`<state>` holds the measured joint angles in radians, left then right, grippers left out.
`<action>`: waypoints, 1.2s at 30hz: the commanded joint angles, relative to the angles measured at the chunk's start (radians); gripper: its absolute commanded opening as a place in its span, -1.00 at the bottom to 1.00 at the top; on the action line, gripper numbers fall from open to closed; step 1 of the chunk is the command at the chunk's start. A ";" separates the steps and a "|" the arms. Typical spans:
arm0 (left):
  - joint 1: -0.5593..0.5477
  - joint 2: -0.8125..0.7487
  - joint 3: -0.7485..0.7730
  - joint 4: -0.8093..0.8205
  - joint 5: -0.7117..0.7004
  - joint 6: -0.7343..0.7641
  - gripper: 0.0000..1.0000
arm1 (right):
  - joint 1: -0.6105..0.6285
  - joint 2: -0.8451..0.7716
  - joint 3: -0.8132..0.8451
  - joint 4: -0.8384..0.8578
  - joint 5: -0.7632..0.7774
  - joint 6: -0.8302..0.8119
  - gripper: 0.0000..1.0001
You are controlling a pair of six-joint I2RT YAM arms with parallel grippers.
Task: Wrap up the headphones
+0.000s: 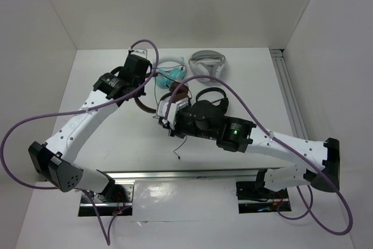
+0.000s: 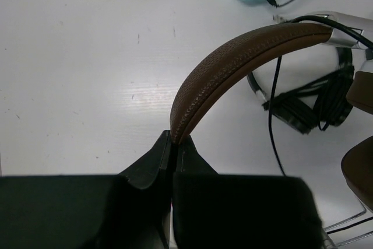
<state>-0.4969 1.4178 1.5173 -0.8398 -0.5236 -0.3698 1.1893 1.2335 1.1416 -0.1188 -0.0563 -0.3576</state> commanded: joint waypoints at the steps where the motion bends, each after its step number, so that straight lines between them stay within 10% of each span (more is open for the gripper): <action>1: -0.026 -0.062 -0.023 -0.016 0.019 0.022 -1.00 | 0.010 0.001 0.122 -0.171 0.117 -0.066 -1.00; 9: -0.061 -0.146 -0.175 -0.016 0.045 0.022 -1.00 | 0.010 -0.089 0.063 -0.047 0.274 -0.075 -1.00; 17: -0.075 -0.145 -0.180 -0.030 -0.024 -0.073 -1.00 | 0.010 -0.040 0.101 -0.068 0.121 -0.052 -1.00; 36: 0.202 -0.073 0.032 0.033 0.033 -0.270 -1.00 | 0.132 0.047 0.124 -0.088 -0.040 -0.024 -1.00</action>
<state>-0.3199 1.3170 1.5108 -0.8860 -0.5072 -0.5900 1.2991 1.2800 1.2118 -0.2268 -0.0654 -0.3908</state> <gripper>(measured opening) 0.111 0.008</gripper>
